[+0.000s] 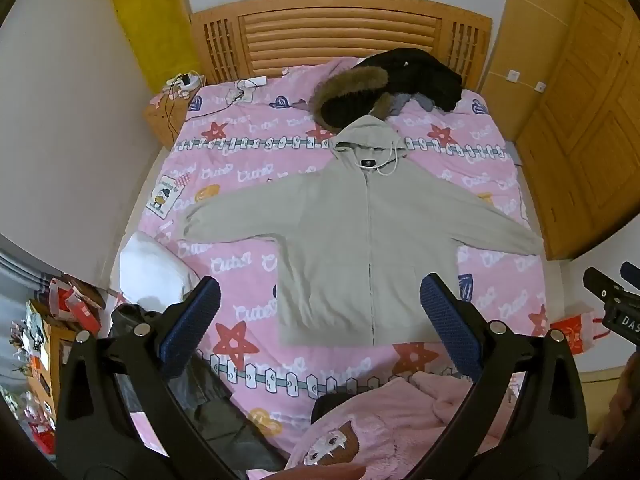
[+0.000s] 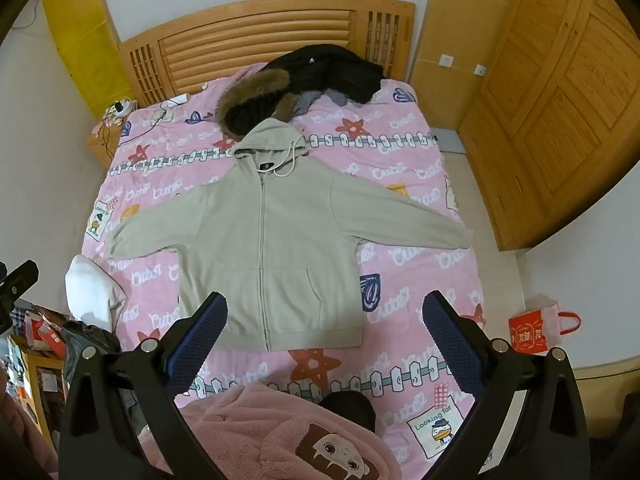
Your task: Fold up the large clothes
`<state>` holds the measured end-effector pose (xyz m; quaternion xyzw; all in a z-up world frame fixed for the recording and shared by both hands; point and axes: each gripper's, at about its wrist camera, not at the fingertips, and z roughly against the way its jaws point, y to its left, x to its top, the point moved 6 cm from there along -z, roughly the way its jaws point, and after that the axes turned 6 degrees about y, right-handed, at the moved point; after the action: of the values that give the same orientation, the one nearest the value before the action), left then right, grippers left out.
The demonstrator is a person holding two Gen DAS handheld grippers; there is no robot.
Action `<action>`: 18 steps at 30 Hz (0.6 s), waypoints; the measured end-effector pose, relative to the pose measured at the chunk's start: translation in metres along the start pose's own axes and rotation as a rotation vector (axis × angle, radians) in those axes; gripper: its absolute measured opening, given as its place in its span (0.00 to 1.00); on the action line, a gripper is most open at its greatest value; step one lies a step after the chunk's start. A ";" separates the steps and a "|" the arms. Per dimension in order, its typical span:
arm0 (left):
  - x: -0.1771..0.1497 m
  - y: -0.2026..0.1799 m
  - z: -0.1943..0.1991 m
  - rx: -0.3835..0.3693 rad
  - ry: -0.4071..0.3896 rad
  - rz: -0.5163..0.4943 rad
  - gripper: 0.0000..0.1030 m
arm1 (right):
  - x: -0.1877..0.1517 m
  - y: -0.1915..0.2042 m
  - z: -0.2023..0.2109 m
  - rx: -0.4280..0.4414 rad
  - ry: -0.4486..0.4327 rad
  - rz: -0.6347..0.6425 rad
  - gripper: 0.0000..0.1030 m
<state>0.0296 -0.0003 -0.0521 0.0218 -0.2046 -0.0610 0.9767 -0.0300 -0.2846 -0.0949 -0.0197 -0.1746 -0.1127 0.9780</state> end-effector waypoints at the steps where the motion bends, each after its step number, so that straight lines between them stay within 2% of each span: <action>1: 0.000 0.000 -0.001 -0.002 0.006 0.003 0.94 | 0.000 0.000 0.000 0.000 0.000 0.001 0.92; 18: -0.001 0.000 0.000 -0.004 0.011 0.004 0.94 | 0.004 0.002 -0.001 0.001 0.005 0.005 0.92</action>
<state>0.0290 -0.0004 -0.0527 0.0197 -0.1993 -0.0594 0.9780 -0.0253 -0.2832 -0.0946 -0.0195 -0.1720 -0.1103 0.9787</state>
